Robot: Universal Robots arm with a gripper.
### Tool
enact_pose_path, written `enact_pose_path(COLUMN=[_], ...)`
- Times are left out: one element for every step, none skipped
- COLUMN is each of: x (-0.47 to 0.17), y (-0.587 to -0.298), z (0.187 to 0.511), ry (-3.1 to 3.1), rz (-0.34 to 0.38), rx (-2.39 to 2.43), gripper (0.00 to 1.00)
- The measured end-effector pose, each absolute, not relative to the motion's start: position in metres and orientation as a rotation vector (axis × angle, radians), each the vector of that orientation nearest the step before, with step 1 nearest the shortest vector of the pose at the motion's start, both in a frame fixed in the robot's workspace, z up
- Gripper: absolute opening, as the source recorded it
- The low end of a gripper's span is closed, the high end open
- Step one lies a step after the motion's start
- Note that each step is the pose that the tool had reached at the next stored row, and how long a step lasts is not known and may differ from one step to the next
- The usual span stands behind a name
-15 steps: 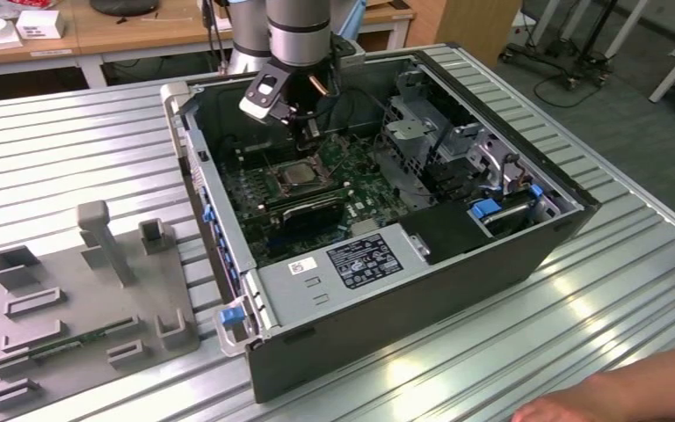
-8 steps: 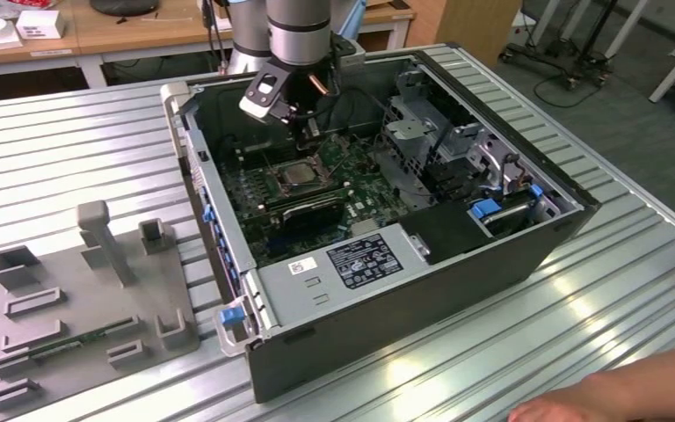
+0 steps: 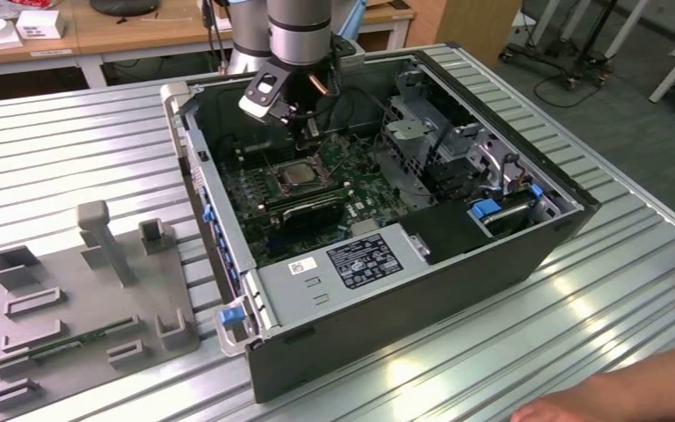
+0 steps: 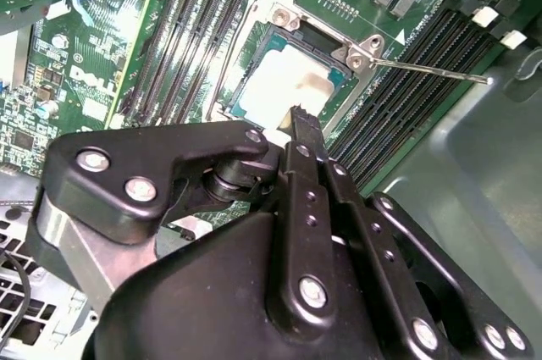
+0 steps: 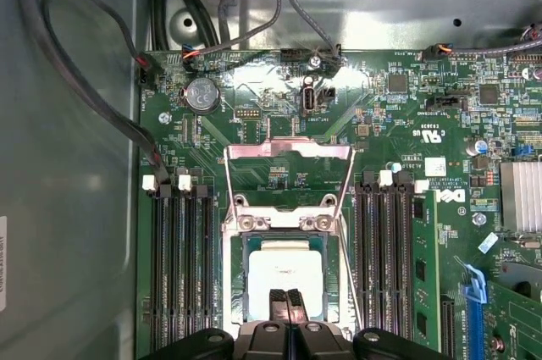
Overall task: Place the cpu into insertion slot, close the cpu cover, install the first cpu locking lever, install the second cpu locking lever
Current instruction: 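Place the cpu into insertion slot, then close the cpu cover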
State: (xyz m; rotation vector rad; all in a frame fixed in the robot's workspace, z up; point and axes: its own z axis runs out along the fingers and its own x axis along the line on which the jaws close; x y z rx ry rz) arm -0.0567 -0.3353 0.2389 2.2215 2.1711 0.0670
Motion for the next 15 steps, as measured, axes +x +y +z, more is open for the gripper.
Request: enact_pose_path(x=[-0.0567, -0.0567, -0.0567, -0.0567, -0.0567, -0.0566, -0.0567, -0.0567, -0.0567, -0.0567, -0.0567, -0.0567, -0.0567, -0.0567, -0.0567], y=[-0.3352, -0.3352, -0.3352, -0.3352, -0.3352, -0.3352, -0.3352, -0.3352, -0.3352, -0.3352, -0.3353, -0.3353, -0.3353, -0.3353, -0.3352], z=[0.2403, 0.2422, 0.2432, 0.2436, 0.2436, 0.2436, 0.2447, 0.2457, 0.2457, 0.2459, 0.2463, 0.2467, 0.2472, 0.2480, 0.2489], ry=[2.171, 2.171, 2.171, 2.171, 2.171, 2.171, 2.171, 2.171, 2.171, 2.171, 2.171, 2.171, 2.171, 2.171, 2.171], rz=[0.067, 0.067, 0.067, 0.067, 0.067, 0.067, 0.067, 0.067, 0.067, 0.067, 0.066, 0.066, 0.067, 0.067, 0.067], rx=[2.222, 2.222, 2.222, 2.222, 2.222, 2.222, 2.222, 2.222, 2.222, 2.222, 2.222, 2.222, 2.222, 2.222, 2.222], gripper=[0.11, 0.11, 0.11, 0.11, 0.11, 0.11, 0.11, 0.11, 0.11, 0.11, 0.11, 0.11, 0.11, 0.11, 0.11])
